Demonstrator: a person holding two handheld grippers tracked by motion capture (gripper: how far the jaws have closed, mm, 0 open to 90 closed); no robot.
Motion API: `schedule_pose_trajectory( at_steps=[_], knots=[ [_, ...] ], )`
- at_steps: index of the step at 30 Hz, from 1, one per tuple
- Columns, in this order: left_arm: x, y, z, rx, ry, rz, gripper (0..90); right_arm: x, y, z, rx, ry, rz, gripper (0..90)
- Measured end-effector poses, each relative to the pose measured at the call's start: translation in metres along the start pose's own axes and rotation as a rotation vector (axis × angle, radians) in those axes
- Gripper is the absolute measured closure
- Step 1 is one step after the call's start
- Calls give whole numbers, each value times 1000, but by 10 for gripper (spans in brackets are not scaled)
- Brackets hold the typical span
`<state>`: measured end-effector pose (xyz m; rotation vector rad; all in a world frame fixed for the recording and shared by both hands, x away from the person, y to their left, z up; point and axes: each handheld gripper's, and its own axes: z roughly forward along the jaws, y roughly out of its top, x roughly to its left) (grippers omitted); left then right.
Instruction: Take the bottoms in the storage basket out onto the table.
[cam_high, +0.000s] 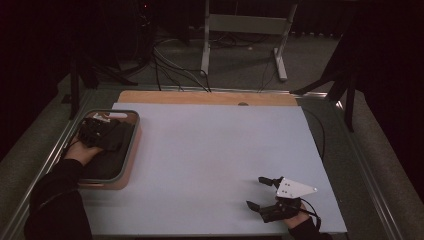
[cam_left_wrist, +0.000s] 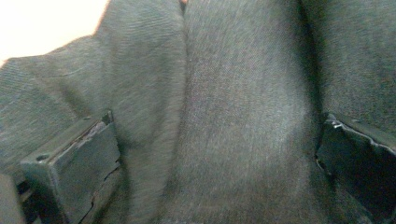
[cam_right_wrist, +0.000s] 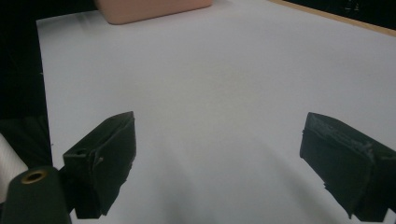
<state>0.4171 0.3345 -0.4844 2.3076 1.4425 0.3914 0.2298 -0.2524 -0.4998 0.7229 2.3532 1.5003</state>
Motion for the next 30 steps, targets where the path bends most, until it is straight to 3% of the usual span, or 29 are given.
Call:
schedule_pose_trajectory(
  at_steps=[10,16,22,27,30],
  knots=[
    [-6,3,9,67,38,-5,17,1,0,1,7,1,-6,110],
    [-5,2,4,55,-30,-35,266,2,0,-1,4,-3,-5,111],
    [-4,3,-7,40,-67,-73,625,2,0,-1,5,-8,-5,111],
    [-4,8,-18,43,-67,-75,695,1,1,-2,1,-17,3,111],
    [-4,9,-28,9,-93,-72,708,0,1,-4,-8,-24,3,111]
  ],
)
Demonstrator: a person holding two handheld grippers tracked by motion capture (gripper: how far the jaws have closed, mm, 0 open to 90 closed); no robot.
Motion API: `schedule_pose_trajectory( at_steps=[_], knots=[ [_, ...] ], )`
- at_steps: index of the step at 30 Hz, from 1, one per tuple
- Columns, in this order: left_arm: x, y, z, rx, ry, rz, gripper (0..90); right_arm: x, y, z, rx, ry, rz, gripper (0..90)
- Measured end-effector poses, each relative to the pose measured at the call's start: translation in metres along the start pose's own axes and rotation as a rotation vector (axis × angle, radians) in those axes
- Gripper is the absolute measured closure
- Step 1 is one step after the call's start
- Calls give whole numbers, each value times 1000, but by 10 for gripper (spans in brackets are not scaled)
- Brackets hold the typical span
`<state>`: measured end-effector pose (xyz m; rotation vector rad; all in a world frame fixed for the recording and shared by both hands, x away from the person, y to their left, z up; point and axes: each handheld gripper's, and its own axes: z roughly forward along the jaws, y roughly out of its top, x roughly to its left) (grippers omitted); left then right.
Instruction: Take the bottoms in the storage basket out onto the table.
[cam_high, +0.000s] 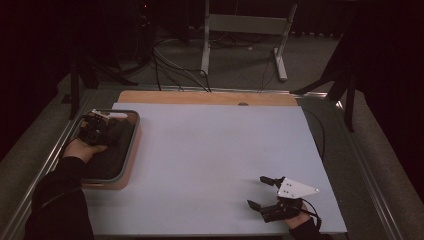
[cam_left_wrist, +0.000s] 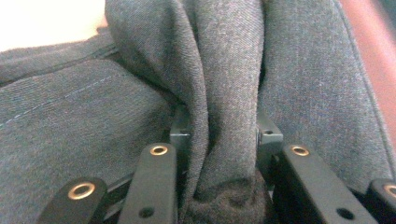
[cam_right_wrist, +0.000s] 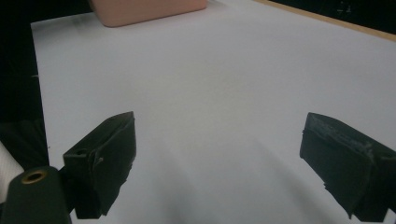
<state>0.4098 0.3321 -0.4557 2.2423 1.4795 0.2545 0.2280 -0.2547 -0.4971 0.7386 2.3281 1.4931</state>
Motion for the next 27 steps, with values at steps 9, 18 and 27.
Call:
schedule_pose_trajectory(
  at_steps=[9,18,27],
  knots=[
    [8,-14,-35,-144,-110,-56,715,-1,0,-2,-4,-5,3,111],
    [5,-22,-51,-220,-134,-53,716,-2,1,-3,-23,-15,13,111],
    [7,-26,-76,-319,-173,-54,720,-2,1,-4,-29,-20,18,111]
  ],
)
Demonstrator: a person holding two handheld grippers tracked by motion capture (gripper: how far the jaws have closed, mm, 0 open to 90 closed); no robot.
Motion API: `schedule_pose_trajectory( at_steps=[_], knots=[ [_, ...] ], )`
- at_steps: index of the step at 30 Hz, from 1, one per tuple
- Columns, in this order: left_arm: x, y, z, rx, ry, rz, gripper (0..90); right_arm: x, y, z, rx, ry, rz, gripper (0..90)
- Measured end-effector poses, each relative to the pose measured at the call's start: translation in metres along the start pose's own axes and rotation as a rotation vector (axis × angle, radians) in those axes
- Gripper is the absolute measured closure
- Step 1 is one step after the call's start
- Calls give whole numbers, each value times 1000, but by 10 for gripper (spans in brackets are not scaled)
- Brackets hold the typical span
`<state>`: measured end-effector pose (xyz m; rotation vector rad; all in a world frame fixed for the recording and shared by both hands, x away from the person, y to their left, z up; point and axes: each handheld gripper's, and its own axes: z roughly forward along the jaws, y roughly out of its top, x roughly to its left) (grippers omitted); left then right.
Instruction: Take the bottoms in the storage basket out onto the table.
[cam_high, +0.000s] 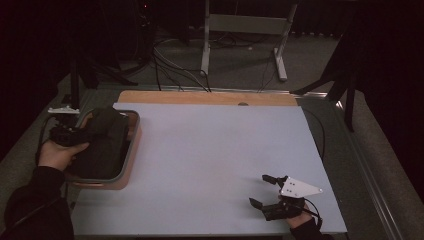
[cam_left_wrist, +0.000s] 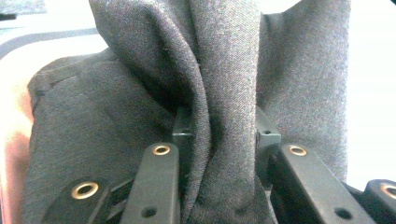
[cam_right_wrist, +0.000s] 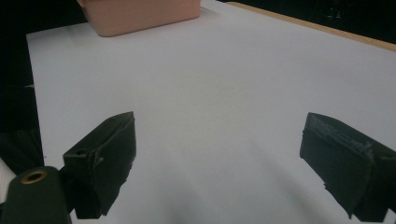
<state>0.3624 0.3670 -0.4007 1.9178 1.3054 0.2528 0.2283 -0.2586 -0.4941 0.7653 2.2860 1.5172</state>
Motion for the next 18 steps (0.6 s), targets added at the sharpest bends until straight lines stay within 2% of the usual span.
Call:
schedule_pose_trajectory(
  at_steps=[9,14,18],
  knots=[
    [1,9,-34,-142,-66,-36,720,0,0,0,-2,-2,1,111],
    [-2,15,-45,-176,-68,-36,720,0,0,0,-2,-3,2,111],
    [-2,19,-54,-224,-96,-43,720,0,0,0,-5,-1,4,111]
  ],
)
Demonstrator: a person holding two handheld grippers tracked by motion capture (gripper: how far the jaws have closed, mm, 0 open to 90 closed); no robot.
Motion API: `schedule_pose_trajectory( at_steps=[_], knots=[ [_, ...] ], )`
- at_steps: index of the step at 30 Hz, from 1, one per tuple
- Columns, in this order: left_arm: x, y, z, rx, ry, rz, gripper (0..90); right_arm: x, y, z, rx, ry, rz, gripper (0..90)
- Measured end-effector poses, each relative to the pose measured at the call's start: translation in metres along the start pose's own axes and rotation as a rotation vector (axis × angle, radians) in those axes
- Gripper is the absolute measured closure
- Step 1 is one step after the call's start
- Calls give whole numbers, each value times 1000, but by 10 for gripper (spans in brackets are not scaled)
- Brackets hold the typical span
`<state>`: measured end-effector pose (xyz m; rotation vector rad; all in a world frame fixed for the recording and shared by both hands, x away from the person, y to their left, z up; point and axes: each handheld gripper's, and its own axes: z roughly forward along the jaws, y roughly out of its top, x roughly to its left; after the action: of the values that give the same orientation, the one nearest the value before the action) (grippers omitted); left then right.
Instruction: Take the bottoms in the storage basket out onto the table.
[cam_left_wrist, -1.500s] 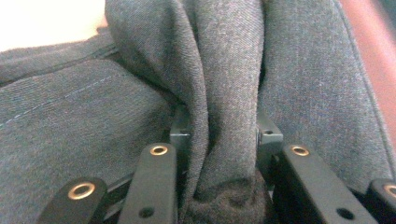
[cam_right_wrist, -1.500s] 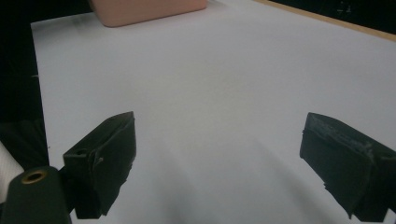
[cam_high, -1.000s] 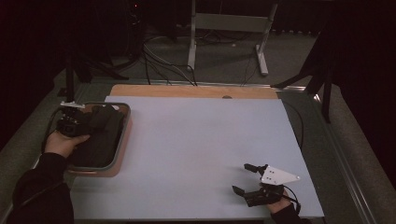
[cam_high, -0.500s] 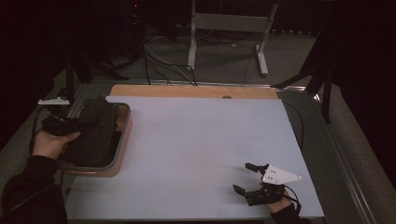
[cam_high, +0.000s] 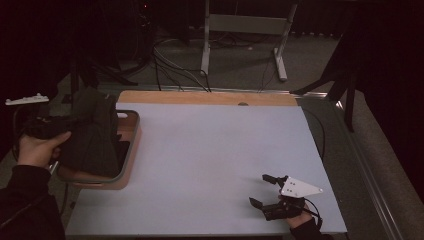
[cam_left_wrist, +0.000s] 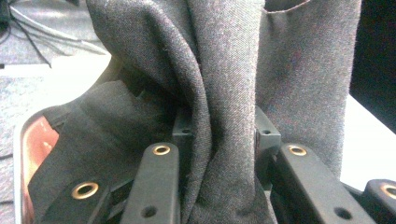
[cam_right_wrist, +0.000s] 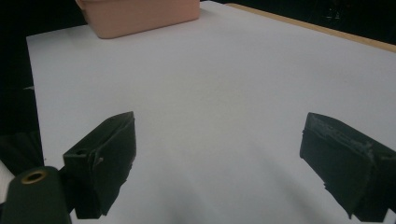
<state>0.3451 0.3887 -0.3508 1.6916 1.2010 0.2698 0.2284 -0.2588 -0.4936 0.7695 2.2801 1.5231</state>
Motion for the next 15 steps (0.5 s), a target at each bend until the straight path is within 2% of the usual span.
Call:
schedule_pose_trajectory(
  at_steps=[6,8,15],
  knots=[
    [-4,8,-9,-56,-15,-4,720,0,0,0,-1,0,1,111],
    [-4,11,-13,-86,-44,-18,720,0,0,0,0,1,1,111],
    [-5,15,-25,-182,-84,-69,720,0,0,0,0,-1,0,111]
  ],
)
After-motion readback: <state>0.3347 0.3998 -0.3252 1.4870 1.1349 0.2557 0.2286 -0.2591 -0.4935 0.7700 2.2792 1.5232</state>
